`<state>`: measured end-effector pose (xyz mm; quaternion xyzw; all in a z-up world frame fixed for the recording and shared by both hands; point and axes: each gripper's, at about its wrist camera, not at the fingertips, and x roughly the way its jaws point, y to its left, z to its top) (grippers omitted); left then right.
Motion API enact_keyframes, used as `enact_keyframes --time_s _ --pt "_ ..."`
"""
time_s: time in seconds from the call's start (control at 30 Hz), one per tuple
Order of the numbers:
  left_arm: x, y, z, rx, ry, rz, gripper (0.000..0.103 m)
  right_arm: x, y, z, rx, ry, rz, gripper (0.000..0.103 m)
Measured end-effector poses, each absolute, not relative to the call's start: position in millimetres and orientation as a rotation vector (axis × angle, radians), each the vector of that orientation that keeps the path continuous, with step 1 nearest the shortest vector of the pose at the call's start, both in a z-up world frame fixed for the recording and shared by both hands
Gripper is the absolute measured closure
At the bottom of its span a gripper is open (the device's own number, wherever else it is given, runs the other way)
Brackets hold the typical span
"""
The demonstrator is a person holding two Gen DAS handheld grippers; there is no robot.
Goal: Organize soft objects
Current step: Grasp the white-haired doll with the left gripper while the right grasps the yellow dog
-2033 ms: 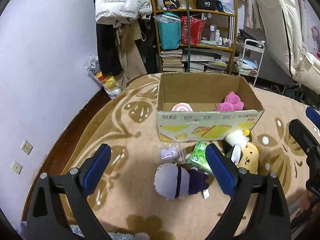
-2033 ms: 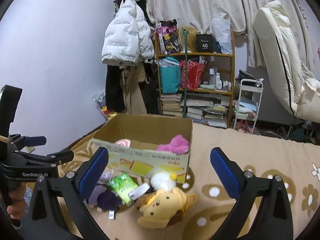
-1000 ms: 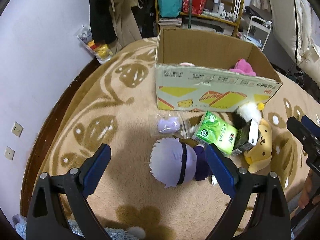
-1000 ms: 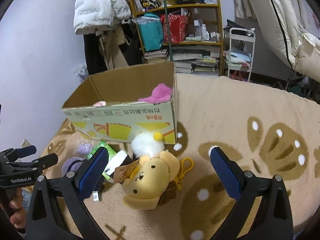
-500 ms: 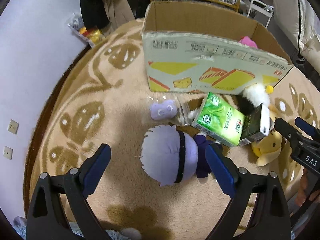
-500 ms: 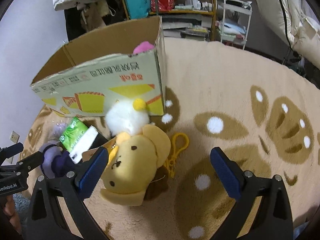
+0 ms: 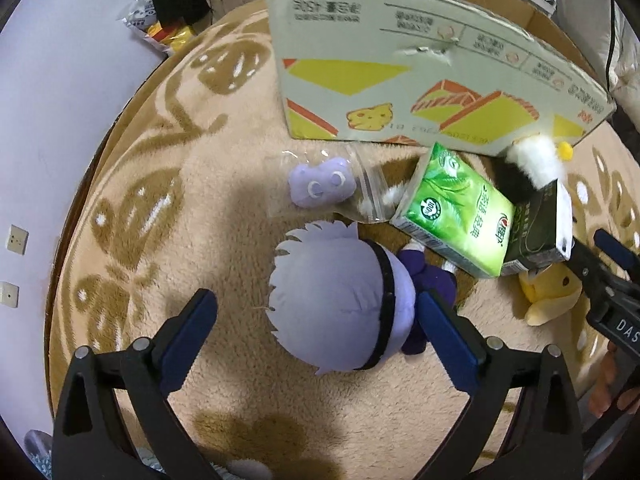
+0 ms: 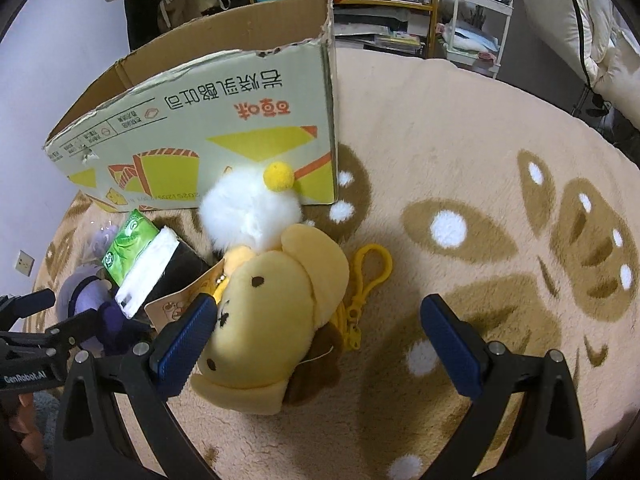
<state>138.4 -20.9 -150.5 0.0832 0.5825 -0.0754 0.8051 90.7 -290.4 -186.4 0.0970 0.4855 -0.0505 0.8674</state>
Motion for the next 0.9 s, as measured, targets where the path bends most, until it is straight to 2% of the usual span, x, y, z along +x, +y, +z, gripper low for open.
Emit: enact_keyframes --time_s 0.8,0.9 --pt "142 -15 -160 0.083 1.285 -0.19 0.003 87 -279 -186 0.191 1.02 -0.066 0.0" --pt "143 -12 -161 0.043 1.299 -0.207 0.008 86 -276 -187 0.185 1.024 -0.054 0.0"
